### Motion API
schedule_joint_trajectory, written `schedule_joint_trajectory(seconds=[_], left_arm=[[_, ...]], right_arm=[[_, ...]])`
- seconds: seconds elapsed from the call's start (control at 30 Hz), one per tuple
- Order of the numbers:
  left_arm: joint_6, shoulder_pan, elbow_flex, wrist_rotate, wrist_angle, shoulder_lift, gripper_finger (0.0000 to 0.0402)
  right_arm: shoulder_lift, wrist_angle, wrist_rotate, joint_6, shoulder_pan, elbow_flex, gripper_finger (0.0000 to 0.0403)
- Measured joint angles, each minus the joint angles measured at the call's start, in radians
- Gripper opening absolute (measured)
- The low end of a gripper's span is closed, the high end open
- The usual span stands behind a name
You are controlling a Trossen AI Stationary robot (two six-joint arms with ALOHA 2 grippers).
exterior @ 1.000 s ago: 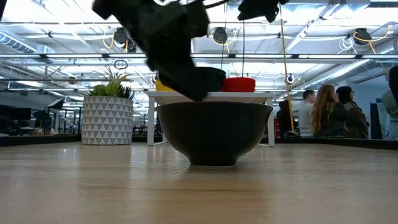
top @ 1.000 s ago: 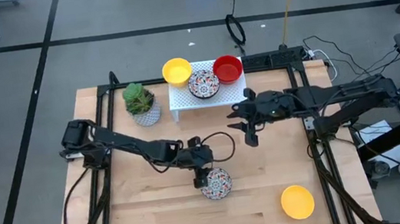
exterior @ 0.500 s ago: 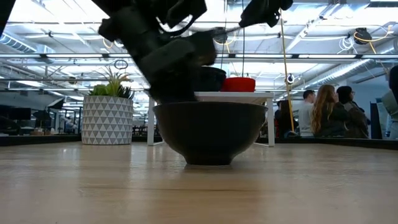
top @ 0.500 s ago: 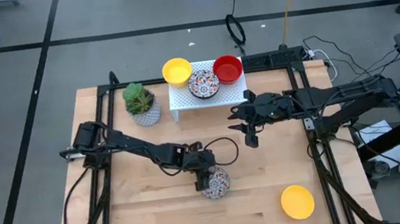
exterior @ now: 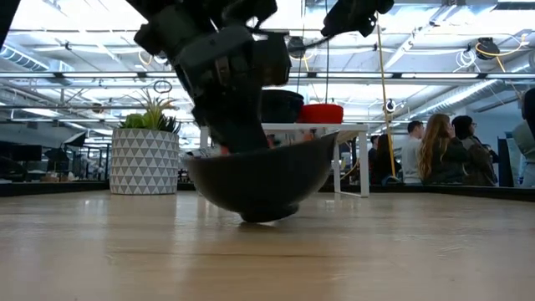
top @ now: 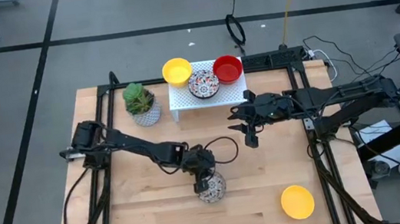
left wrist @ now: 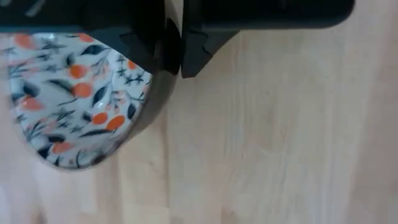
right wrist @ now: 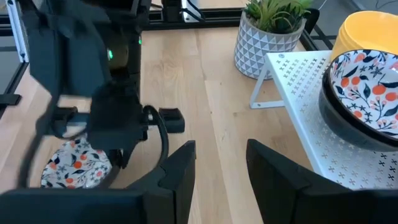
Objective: Pick & Place Mini bowls
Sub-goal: Stack the white patterned bowl on top of the white patterned bowl on the shelf
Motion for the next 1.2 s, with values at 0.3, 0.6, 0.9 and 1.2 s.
schedule_joint_trajectory(seconds=[0.3, 0.6, 0.9, 1.2], left_arm=[[0.048, 0.056, 0.003, -0.004, -0.059, -0.193, 0.0016], [0.190, 0.193, 0.004, -0.131, -0.068, -0.396, 0.0048], [0.234, 0.396, 0.003, -0.131, -0.023, -0.460, 0.0020], [0.257, 0.565, 0.005, -0.113, 0.074, -0.459, 0.0036]], right_arm=[[-0.031, -0.025, 0.000, -0.002, 0.000, 0.001, 0.0130], [-0.115, -0.074, -0.001, -0.001, 0.000, 0.001, 0.0130], [-0.163, -0.082, -0.002, -0.001, 0.000, 0.001, 0.0130], [-0.167, -0.091, -0.002, -0.003, 0.000, 0.001, 0.0130]])
